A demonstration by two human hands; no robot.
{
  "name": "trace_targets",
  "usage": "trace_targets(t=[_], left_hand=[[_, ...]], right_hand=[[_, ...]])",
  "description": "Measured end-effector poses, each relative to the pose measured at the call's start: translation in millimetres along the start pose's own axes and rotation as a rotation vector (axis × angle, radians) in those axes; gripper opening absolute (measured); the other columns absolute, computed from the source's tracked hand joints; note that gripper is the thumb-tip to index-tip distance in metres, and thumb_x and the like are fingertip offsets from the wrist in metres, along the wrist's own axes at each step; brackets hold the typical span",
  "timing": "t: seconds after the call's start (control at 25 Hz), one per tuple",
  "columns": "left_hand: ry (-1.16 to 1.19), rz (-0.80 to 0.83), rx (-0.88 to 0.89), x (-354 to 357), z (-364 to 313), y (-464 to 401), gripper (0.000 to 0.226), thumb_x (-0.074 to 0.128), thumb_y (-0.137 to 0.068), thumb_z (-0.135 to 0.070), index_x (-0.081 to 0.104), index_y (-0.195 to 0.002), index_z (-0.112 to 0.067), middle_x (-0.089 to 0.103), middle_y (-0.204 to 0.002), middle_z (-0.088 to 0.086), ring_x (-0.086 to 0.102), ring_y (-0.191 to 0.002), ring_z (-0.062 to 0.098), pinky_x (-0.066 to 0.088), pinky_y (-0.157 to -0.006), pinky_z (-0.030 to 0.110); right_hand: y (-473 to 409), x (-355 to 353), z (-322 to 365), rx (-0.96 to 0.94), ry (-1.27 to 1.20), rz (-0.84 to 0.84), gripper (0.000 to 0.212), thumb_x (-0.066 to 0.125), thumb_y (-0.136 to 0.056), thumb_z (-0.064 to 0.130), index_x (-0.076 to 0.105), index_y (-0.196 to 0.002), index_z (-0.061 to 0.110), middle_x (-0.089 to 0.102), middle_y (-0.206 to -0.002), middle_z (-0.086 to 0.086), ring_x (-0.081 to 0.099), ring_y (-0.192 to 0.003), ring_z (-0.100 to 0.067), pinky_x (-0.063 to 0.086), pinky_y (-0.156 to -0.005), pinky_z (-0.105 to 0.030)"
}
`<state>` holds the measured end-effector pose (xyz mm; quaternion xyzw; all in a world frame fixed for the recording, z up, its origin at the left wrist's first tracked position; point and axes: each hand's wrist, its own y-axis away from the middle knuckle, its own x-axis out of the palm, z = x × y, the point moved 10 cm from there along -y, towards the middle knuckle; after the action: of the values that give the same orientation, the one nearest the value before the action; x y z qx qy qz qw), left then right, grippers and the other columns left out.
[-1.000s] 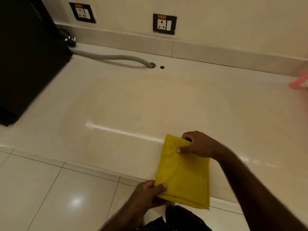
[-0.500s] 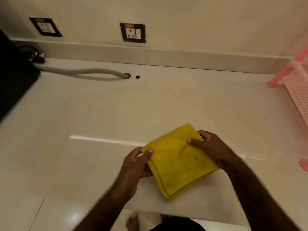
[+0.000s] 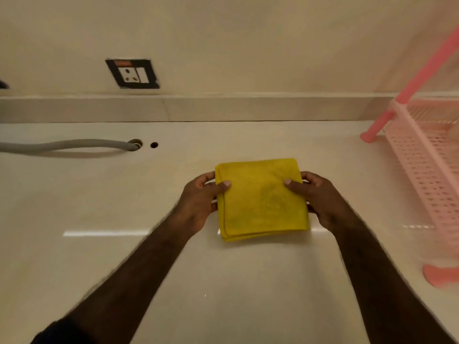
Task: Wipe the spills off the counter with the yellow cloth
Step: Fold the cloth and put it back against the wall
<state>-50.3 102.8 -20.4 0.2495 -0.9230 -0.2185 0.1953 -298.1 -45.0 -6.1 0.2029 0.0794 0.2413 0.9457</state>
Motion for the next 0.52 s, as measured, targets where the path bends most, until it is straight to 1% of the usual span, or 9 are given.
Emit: trace_targets(t=[0.08,0.16,0.24,0.36,0.4,0.44,0.52], left_hand=[[-0.042,0.0,0.038,10,-24,-33,0.043,0.075,-0.09,-0.009,0.065,-0.131,-0.014,0.079,-0.107,0.006,0.076,-0.094,0.027,0.064,-0.067,0.034],[-0.105,-0.037,0.069,15,-48,-64,0.047,0.075,-0.09,-0.009,0.062,-0.135,-0.01,0.076,-0.113,0.01,0.075,-0.094,0.028,0.064,-0.069,0.035],[-0.157,-0.076,0.079,19,-67,-94,0.05,0.075,-0.09,-0.008,0.061,-0.137,-0.007,0.073,-0.121,0.016,0.073,-0.099,0.032,0.062,-0.077,0.04],[-0.226,-0.129,0.076,21,-88,-138,0.048,0.074,-0.091,-0.007,0.061,-0.136,-0.002,0.07,-0.128,0.023,0.07,-0.114,0.04,0.059,-0.093,0.049],[-0.24,-0.135,0.079,21,-93,-153,0.047,0.074,-0.091,-0.007,0.061,-0.135,0.0,0.069,-0.13,0.024,0.068,-0.117,0.042,0.058,-0.096,0.051],[-0.243,-0.139,0.079,21,-96,-166,0.046,0.074,-0.091,-0.006,0.061,-0.134,0.001,0.069,-0.131,0.025,0.068,-0.118,0.043,0.057,-0.099,0.052],[-0.255,-0.146,0.079,21,-100,-187,0.043,0.073,-0.091,-0.005,0.062,-0.133,0.003,0.068,-0.131,0.028,0.067,-0.12,0.044,0.055,-0.102,0.055]], right_hand=[[-30,-6,14,-0.024,0.014,0.0,0.043,0.08,-0.092,0.033,0.067,-0.132,0.023,0.081,-0.109,0.001,0.077,-0.101,-0.024,0.064,-0.068,-0.037],[-62,-10,25,-0.042,0.04,-0.023,0.044,0.08,-0.093,0.032,0.065,-0.134,0.023,0.08,-0.103,0.003,0.077,-0.093,-0.021,0.063,-0.062,-0.035],[-93,-11,32,-0.051,0.055,-0.06,0.042,0.079,-0.094,0.031,0.065,-0.132,0.021,0.078,-0.103,0.001,0.075,-0.091,-0.021,0.062,-0.061,-0.033],[-136,-9,42,-0.083,0.072,-0.12,0.039,0.08,-0.094,0.027,0.066,-0.13,0.017,0.077,-0.101,0.0,0.073,-0.084,-0.016,0.058,-0.052,-0.024],[-150,-9,46,-0.094,0.093,-0.14,0.041,0.08,-0.094,0.026,0.066,-0.131,0.014,0.076,-0.099,0.0,0.073,-0.084,-0.017,0.058,-0.054,-0.026],[-162,-10,50,-0.101,0.117,-0.158,0.044,0.081,-0.093,0.025,0.066,-0.132,0.012,0.076,-0.099,-0.002,0.074,-0.087,-0.021,0.06,-0.059,-0.03],[-184,-11,56,-0.107,0.181,-0.185,0.049,0.084,-0.091,0.026,0.066,-0.133,0.008,0.078,-0.111,-0.011,0.075,-0.101,-0.031,0.065,-0.077,-0.043]])
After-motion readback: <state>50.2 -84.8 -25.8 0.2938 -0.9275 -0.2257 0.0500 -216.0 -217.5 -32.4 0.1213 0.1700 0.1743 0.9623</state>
